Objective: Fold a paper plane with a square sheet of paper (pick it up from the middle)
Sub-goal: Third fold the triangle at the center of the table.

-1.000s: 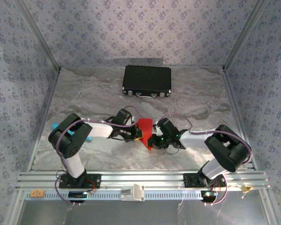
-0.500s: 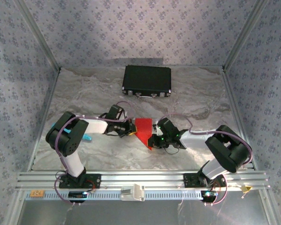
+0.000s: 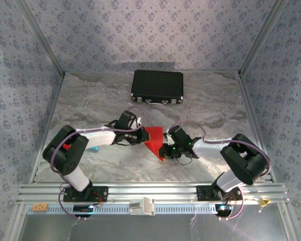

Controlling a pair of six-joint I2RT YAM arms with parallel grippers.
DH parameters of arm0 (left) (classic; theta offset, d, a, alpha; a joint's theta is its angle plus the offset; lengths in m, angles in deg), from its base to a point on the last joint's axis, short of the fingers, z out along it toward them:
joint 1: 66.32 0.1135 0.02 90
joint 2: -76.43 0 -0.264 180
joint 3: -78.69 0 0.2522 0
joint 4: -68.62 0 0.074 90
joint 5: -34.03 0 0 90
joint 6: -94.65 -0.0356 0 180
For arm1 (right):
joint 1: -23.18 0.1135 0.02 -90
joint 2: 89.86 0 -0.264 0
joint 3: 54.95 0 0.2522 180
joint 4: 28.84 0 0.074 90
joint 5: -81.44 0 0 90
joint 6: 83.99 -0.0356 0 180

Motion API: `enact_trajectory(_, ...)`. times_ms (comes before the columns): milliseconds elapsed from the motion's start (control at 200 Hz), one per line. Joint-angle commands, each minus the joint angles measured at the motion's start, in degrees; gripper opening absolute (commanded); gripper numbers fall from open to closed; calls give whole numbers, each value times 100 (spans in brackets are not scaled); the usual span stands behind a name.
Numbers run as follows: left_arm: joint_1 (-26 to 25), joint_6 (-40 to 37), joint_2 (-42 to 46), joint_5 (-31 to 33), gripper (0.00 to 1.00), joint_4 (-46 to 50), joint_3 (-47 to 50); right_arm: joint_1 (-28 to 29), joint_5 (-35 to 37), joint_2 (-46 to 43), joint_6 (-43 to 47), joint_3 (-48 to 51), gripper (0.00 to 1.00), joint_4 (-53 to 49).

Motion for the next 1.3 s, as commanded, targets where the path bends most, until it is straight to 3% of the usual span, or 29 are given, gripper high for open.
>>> enact_trajectory(0, -65, -105, -420, -224, 7, -16, -129, -46, 261, 66, 113, 64, 1, -765)
enact_trajectory(200, -69, -266, -745, 321, 0, 580, -196, -49, 185, -137, 169, -184, 3, -926)
enact_trajectory(350, -67, -267, -851, 233, 0, 491, -58, -36, 24, -279, 339, -533, 4, -984)
enact_trajectory(605, -65, -261, -889, 203, 0, 453, -64, 12, -299, 546, 366, -1133, 5, -662)
enact_trajectory(815, -67, -285, -897, 208, 0, 473, -63, 146, -134, 978, 341, -1240, 7, -707)
enact_trajectory(1119, -64, -329, -959, 242, 0, 490, -64, 118, 20, 376, 280, -510, 7, -878)
enact_trajectory(1299, -67, -332, -950, 246, 0, 499, -60, 123, -47, -8, 271, -555, 8, -924)
